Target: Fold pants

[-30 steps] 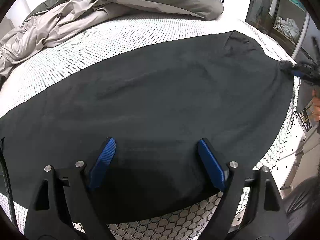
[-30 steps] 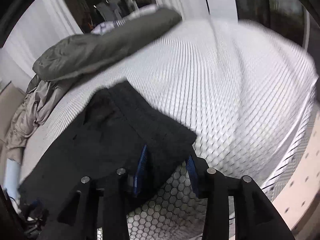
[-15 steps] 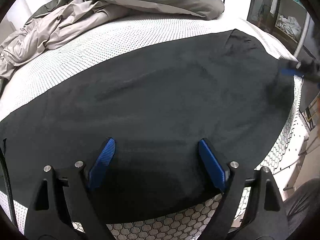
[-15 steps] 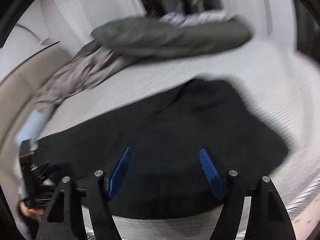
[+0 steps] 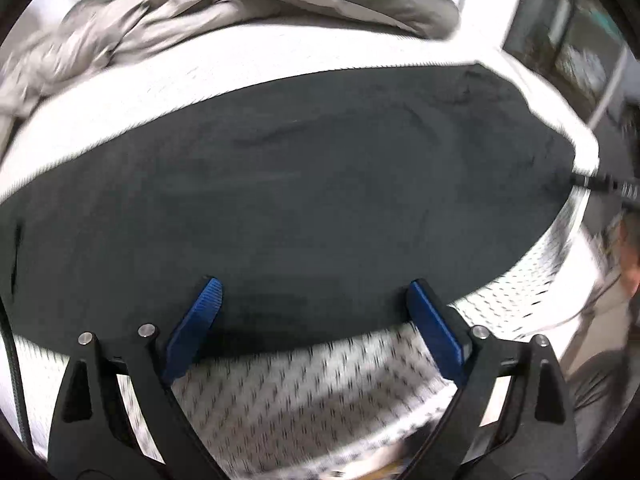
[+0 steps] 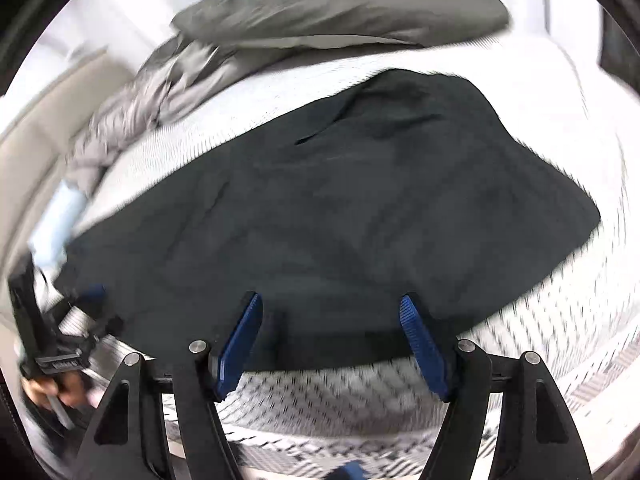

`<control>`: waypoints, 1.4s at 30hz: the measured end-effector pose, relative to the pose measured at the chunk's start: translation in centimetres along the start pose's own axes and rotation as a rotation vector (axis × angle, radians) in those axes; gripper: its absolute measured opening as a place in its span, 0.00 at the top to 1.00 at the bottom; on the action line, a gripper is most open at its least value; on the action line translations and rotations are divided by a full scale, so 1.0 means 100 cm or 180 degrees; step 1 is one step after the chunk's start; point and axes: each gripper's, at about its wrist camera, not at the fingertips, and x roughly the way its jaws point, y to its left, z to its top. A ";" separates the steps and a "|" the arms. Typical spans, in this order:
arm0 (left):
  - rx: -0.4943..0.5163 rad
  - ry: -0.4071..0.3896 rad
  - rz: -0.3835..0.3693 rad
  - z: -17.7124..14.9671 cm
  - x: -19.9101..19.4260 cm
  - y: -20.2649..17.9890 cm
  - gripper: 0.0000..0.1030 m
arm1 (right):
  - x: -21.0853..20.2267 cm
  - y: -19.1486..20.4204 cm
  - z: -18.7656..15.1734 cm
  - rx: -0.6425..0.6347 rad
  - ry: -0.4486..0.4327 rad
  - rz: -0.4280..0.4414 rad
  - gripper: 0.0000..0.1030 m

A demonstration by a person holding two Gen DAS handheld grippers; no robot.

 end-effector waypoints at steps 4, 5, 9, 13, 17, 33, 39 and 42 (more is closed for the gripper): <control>-0.0289 -0.0050 -0.0366 -0.021 -0.021 0.007 0.25 | -0.001 -0.002 -0.021 0.0264 0.0056 0.0245 0.28; -0.0306 -0.0038 -0.0438 -0.024 -0.022 0.006 0.27 | 0.001 0.003 -0.026 0.0266 0.0102 0.0338 0.28; -0.0456 0.0054 -0.0737 -0.027 -0.015 0.004 0.32 | -0.004 0.009 -0.050 0.0455 0.0062 0.0861 0.28; -0.0653 0.0137 -0.0946 -0.024 -0.003 0.006 0.32 | 0.003 0.023 -0.047 0.0630 0.0081 0.1418 0.28; -0.0797 0.0206 -0.1209 -0.022 0.006 0.000 0.32 | 0.007 0.021 -0.050 0.0819 0.0114 0.1632 0.28; -0.1740 0.0026 -0.0917 -0.018 0.036 0.009 0.85 | 0.030 0.004 -0.054 0.1423 -0.0906 0.1135 0.92; -0.1589 0.0019 -0.1050 -0.026 0.034 0.019 0.85 | -0.012 -0.097 -0.040 0.2210 -0.1337 0.0484 0.92; -0.1628 0.0033 -0.1174 -0.026 0.032 0.024 0.85 | -0.011 -0.147 -0.040 0.2668 -0.1359 0.0704 0.92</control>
